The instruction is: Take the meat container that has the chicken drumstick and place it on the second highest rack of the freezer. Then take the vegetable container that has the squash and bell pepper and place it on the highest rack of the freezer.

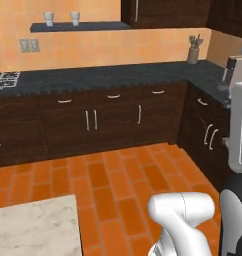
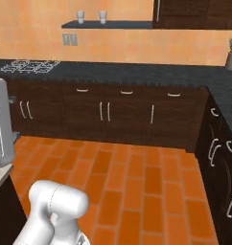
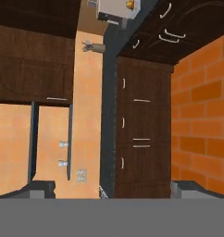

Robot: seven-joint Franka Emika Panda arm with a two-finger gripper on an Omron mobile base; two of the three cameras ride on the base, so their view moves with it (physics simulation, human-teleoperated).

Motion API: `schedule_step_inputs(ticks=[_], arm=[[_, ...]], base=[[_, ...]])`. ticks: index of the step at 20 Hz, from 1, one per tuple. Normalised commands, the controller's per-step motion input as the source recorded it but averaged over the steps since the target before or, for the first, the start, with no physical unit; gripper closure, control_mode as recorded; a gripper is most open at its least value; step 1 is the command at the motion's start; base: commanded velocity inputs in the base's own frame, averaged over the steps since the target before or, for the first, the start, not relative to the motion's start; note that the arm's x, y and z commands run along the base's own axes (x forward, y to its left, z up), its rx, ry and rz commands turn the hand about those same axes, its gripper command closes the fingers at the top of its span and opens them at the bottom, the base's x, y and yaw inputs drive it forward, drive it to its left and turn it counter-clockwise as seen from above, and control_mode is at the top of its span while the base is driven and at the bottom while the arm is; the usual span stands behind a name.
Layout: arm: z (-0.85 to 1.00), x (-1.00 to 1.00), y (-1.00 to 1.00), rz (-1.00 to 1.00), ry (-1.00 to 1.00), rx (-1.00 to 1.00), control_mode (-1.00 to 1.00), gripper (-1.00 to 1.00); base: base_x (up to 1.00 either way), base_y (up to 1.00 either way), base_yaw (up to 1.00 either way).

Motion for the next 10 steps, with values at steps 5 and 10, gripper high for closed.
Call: schedule_step_inputs(ticks=[5, 10], arm=[[0.00, 0.00, 0.00, 0.00, 0.00, 0.00, 1.00, -1.00], [0.00, 0.00, 0.00, 0.00, 0.00, 0.00, 1.00, -1.00]], base=[[1.00, 0.00, -0.12], [1.00, 0.00, -0.36]])
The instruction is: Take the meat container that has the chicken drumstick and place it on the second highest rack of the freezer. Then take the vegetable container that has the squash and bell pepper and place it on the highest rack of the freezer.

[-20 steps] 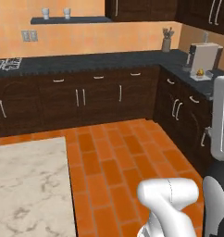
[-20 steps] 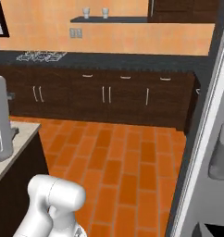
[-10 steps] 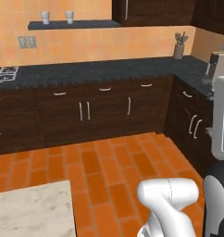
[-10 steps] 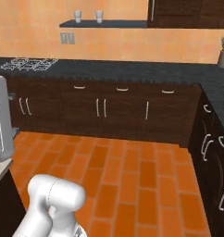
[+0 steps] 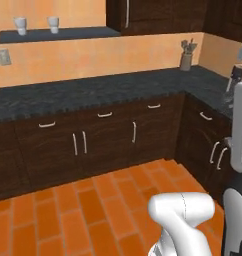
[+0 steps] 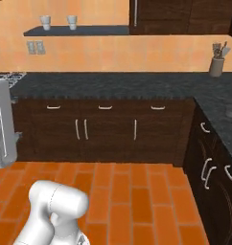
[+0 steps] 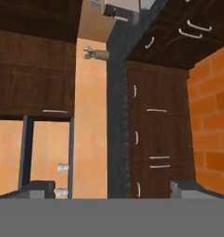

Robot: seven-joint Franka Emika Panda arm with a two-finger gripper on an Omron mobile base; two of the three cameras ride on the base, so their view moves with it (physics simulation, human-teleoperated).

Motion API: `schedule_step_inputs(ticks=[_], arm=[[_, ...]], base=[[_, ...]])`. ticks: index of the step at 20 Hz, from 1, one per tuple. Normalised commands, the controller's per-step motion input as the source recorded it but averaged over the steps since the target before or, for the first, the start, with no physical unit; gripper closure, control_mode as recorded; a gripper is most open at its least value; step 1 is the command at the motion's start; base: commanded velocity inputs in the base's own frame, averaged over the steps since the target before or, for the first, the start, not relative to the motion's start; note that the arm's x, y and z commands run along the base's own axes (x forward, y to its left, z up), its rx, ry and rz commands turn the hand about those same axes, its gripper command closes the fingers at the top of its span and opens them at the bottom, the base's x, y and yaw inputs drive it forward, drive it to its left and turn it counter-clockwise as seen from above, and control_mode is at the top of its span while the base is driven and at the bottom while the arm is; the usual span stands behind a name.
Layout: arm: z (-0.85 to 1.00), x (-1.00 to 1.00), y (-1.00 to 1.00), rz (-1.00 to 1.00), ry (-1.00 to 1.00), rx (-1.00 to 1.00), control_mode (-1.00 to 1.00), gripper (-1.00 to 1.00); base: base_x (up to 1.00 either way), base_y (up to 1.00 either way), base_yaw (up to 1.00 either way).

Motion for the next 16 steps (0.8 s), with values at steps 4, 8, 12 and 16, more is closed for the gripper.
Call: schedule_step_inputs(ticks=[4, 8, 12, 16], arm=[[0.00, 0.00, 0.00, 0.00, 0.00, 0.00, 1.00, -1.00], [0.00, 0.00, 0.00, 0.00, 0.00, 0.00, 1.00, -1.00], [0.00, 0.00, 0.00, 0.00, 0.00, 0.00, 1.00, -1.00], [0.00, 0.00, 0.00, 0.00, 0.00, 0.00, 1.00, -1.00]], base=[[1.00, 0.00, -0.40], [1.00, 0.00, -0.45], [0.98, 0.01, -0.59], [0.83, 0.04, -0.68]])
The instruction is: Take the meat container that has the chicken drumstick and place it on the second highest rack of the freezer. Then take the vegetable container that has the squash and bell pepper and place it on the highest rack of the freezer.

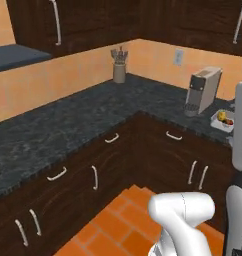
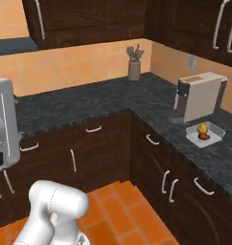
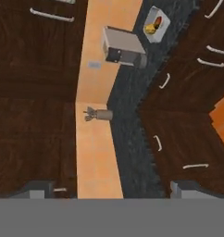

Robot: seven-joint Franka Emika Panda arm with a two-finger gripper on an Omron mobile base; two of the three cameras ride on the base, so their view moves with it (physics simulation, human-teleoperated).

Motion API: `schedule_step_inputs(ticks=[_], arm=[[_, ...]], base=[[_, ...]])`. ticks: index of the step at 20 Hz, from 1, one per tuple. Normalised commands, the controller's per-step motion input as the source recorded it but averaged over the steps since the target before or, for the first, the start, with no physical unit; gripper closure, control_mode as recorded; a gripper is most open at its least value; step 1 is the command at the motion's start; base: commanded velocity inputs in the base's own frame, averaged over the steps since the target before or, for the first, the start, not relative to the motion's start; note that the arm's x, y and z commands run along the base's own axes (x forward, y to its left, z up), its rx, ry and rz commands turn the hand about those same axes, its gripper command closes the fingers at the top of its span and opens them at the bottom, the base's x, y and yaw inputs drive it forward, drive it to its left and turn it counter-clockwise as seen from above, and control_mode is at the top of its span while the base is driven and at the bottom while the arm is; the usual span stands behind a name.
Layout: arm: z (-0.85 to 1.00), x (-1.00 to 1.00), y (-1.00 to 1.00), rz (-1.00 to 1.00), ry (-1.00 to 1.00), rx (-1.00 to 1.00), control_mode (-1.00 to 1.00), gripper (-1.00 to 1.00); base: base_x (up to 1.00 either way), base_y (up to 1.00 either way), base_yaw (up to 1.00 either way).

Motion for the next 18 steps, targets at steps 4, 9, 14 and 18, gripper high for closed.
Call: schedule_step_inputs(ticks=[4, 9, 14, 18], arm=[[0.00, 0.00, 0.00, 0.00, 0.00, 0.00, 1.00, -1.00], [0.00, 0.00, 0.00, 0.00, 0.00, 0.00, 1.00, -1.00], [0.00, 0.00, 0.00, 0.00, 0.00, 0.00, 1.00, -1.00], [0.00, 0.00, 0.00, 0.00, 0.00, 0.00, 1.00, -1.00]], base=[[0.60, 0.06, -0.77], [0.63, 0.01, -0.74], [0.85, 0.04, -0.64], [1.00, 0.24, -0.49]])
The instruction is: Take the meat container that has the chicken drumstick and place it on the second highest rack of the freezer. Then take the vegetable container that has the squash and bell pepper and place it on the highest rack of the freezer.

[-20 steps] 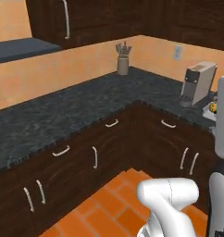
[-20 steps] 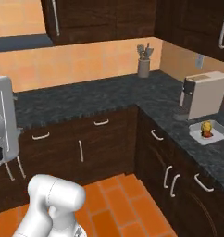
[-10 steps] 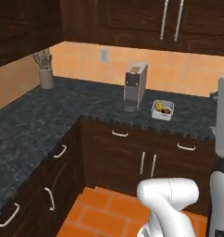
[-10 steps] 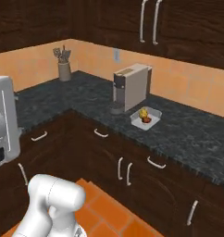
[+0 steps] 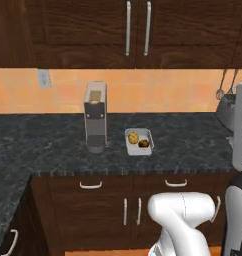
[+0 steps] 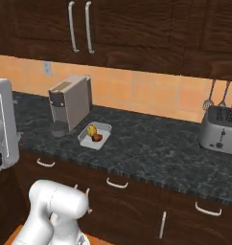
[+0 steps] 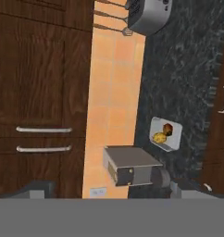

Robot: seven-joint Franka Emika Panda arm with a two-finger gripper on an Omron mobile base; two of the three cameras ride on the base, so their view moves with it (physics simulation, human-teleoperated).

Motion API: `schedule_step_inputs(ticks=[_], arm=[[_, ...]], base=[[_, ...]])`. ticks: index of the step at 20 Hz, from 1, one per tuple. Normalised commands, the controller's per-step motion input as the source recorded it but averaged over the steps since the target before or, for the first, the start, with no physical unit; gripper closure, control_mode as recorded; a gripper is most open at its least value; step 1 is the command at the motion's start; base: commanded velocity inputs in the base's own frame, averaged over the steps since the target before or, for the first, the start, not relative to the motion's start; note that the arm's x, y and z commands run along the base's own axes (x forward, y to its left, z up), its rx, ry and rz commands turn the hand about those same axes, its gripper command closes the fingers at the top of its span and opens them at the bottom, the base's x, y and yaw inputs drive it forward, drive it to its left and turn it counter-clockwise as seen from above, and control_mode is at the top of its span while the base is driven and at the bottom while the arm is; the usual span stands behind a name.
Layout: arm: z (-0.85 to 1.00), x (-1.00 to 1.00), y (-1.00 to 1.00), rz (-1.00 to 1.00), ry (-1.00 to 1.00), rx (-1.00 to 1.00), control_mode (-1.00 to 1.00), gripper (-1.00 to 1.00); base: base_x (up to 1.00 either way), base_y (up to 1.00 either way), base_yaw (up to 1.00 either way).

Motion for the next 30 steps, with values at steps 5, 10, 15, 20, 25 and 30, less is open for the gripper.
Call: schedule_step_inputs(ticks=[5, 10, 15, 20, 25, 30], arm=[[0.00, 0.00, 0.00, 0.00, 0.00, 0.00, 1.00, -1.00], [0.00, 0.00, 0.00, 0.00, 0.00, 0.00, 1.00, -1.00], [0.00, 0.00, 0.00, 0.00, 0.00, 0.00, 1.00, -1.00], [0.00, 0.00, 0.00, 0.00, 0.00, 0.00, 1.00, -1.00], [-0.24, 0.51, -0.33, -0.06, 0.32, 0.01, -1.00, -1.00], [-0.75, 0.21, -0.79, 0.14, 0.53, 0.07, -1.00, -1.00]], base=[[0.98, 0.61, -0.29], [0.81, 0.06, -0.13], [0.63, -0.08, -0.15], [0.56, 0.00, -0.16], [0.00, 0.00, 0.00], [0.00, 0.00, 0.00]])
